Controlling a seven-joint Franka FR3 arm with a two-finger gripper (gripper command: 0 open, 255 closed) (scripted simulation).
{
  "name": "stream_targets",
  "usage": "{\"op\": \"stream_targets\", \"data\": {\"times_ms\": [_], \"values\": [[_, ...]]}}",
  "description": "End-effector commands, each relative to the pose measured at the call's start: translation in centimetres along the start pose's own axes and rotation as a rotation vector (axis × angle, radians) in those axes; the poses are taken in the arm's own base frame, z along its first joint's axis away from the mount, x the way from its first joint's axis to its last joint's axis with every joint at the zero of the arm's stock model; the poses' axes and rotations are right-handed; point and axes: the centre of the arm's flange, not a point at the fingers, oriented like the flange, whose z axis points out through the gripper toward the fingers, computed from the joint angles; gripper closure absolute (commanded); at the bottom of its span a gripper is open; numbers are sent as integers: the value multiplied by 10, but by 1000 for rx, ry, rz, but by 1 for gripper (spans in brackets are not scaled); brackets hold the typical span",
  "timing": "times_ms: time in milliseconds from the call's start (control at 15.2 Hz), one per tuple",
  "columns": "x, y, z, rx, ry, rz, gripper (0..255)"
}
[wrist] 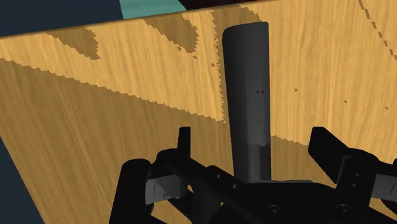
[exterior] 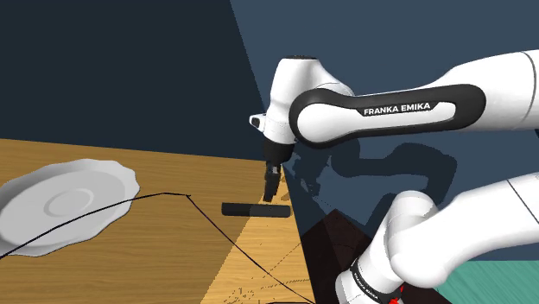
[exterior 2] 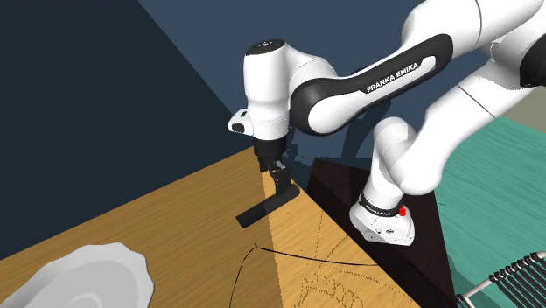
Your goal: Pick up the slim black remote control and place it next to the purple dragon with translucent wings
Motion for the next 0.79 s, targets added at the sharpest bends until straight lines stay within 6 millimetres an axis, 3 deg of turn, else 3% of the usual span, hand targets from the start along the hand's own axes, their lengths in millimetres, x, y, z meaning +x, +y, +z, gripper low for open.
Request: {"op": "stream_targets", "data": {"times_ms": [0, 462, 726], "values": [[4, -13, 18, 8, -21, -66, 0], [3, -13, 55, 8, -21, -66, 0], [3, -13, 58, 8, -21, -66, 0]]}}
